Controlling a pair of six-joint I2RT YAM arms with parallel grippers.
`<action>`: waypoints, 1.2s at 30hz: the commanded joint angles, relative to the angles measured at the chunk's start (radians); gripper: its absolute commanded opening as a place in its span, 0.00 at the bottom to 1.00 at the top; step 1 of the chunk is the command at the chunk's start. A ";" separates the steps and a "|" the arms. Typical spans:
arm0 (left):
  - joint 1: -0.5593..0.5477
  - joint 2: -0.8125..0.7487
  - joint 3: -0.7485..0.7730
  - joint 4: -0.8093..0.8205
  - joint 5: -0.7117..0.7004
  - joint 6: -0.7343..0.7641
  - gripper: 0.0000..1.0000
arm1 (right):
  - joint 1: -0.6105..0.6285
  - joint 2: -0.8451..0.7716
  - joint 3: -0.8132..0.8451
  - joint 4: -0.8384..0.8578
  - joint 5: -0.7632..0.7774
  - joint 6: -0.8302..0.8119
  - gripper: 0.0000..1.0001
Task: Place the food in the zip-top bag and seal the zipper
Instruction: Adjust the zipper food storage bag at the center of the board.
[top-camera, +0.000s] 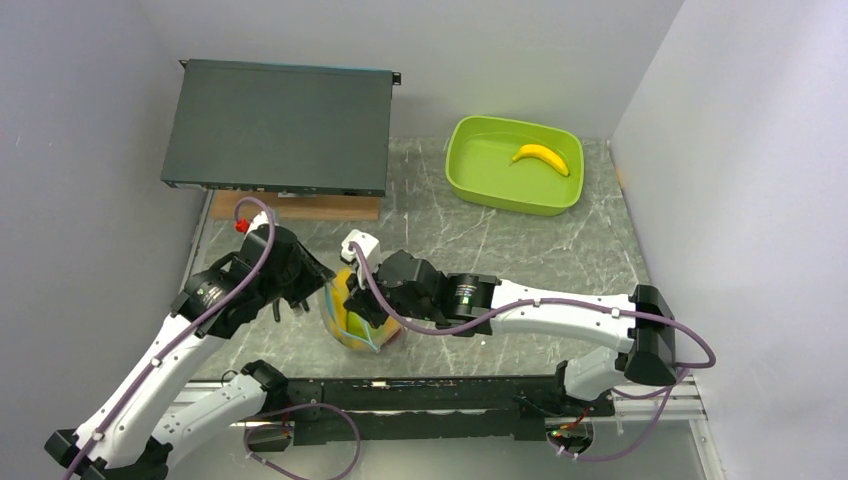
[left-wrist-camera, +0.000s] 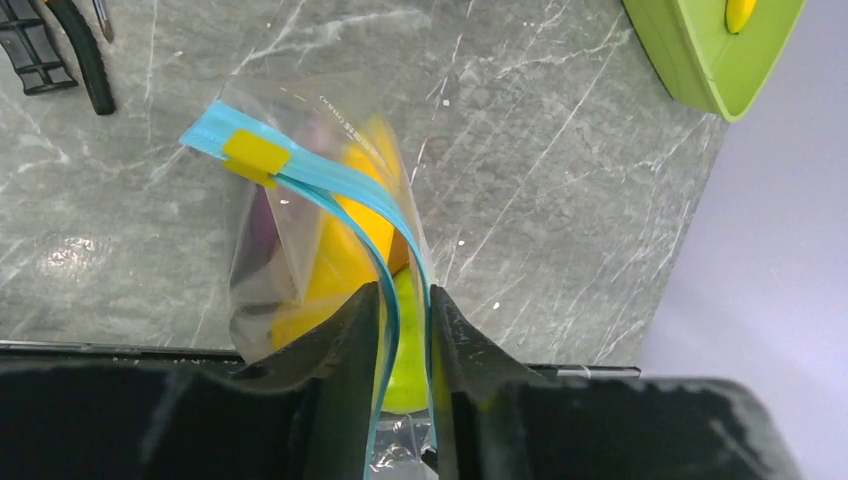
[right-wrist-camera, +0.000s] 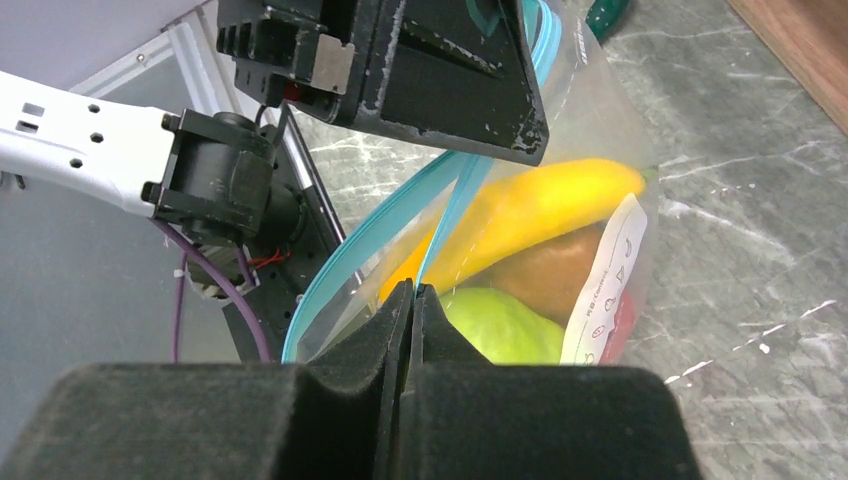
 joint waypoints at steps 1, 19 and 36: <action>0.001 -0.018 0.020 0.039 0.004 0.049 0.25 | 0.010 -0.007 0.048 0.021 0.024 -0.011 0.00; 0.001 0.053 0.209 -0.002 0.251 0.979 0.00 | -0.254 -0.213 -0.080 0.062 -0.452 -0.019 0.75; 0.000 0.205 0.132 0.053 0.785 1.305 0.00 | -0.624 -0.140 -0.105 0.186 -0.947 -0.082 0.99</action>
